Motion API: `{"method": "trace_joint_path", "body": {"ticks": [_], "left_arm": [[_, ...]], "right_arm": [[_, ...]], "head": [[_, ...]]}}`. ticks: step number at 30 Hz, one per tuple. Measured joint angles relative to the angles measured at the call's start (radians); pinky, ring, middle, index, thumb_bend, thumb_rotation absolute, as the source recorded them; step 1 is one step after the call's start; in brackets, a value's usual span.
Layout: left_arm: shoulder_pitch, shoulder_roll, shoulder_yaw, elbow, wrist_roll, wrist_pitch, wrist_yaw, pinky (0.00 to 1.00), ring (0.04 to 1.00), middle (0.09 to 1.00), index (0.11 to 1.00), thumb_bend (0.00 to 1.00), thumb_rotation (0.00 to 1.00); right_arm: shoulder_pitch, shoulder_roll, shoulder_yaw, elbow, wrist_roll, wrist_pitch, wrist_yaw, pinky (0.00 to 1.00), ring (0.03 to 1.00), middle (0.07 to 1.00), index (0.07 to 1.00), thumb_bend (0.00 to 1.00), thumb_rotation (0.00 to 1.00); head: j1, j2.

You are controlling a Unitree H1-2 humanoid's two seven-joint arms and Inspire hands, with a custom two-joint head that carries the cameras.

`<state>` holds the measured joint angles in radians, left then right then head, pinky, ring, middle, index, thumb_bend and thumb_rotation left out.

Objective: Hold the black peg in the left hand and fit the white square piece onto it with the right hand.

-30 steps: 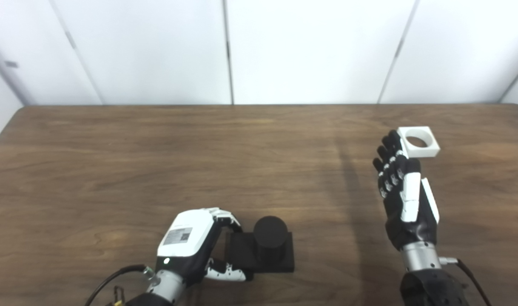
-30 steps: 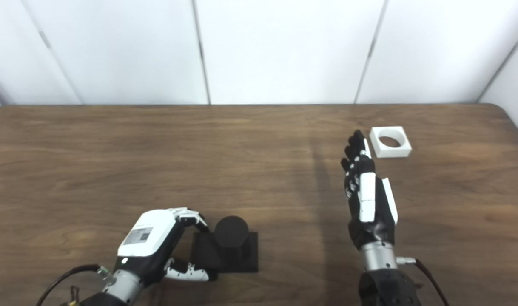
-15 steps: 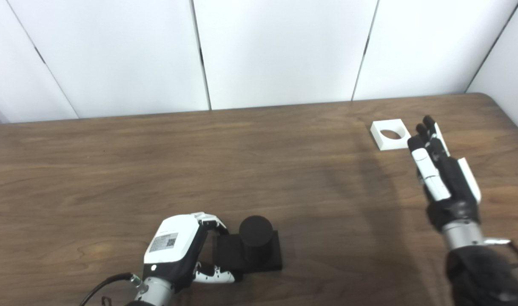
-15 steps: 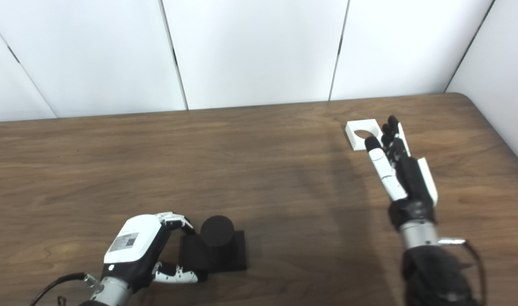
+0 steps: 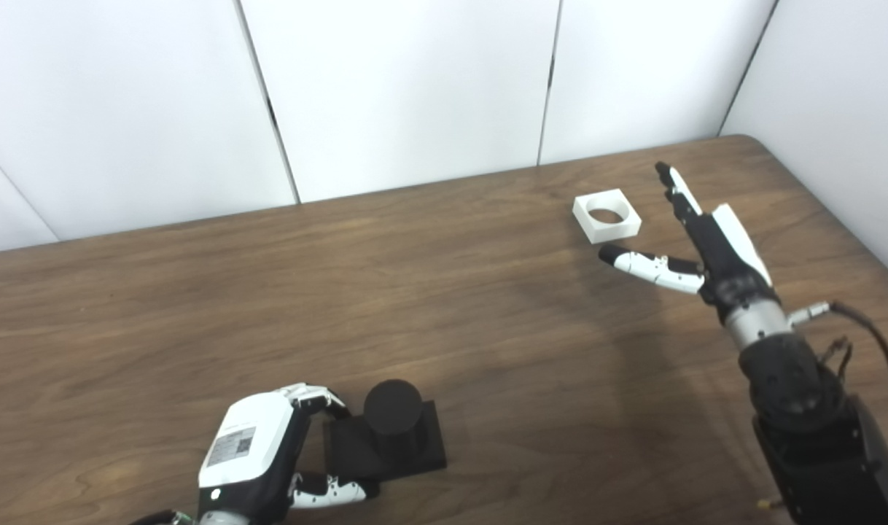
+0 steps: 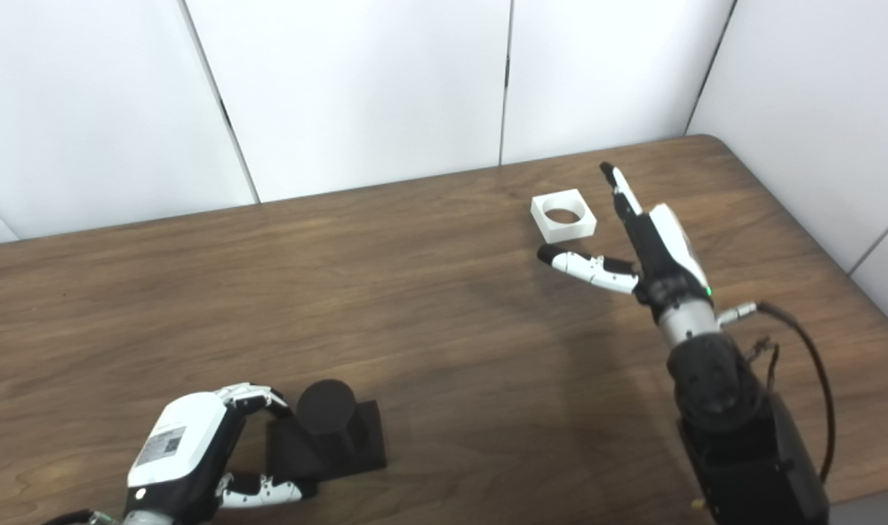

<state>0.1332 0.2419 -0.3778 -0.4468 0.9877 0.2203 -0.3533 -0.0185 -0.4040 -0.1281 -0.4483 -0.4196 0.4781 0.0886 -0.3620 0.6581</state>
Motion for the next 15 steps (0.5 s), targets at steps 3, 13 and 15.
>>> {"method": "trace_joint_path", "body": {"ticks": [3, 13, 15], "left_arm": [[-0.003, 0.003, 0.0, 0.003, -0.003, -0.002, 0.0, 0.83, 0.835, 0.773, 0.489, 0.52, 0.06], [-0.005, 0.019, 0.01, 0.03, -0.043, -0.04, 0.037, 0.83, 0.83, 0.771, 0.489, 0.52, 0.06], [-0.005, 0.02, 0.009, 0.031, -0.044, -0.042, 0.04, 0.83, 0.831, 0.773, 0.489, 0.52, 0.06]], "right_arm": [[-0.046, -0.021, 0.003, 0.046, -0.057, 0.0, 0.063, 0.89, 0.992, 1.0, 0.991, 0.82, 0.39], [-0.194, -0.086, 0.01, 0.157, -0.204, 0.0, 0.259, 0.84, 1.0, 1.0, 0.984, 0.89, 0.32], [-0.22, -0.107, 0.034, 0.188, -0.228, 0.0, 0.281, 0.86, 1.0, 1.0, 0.98, 0.91, 0.33]], "head": [[-0.011, -0.006], [-0.071, -0.034], [-0.075, -0.038]]}}
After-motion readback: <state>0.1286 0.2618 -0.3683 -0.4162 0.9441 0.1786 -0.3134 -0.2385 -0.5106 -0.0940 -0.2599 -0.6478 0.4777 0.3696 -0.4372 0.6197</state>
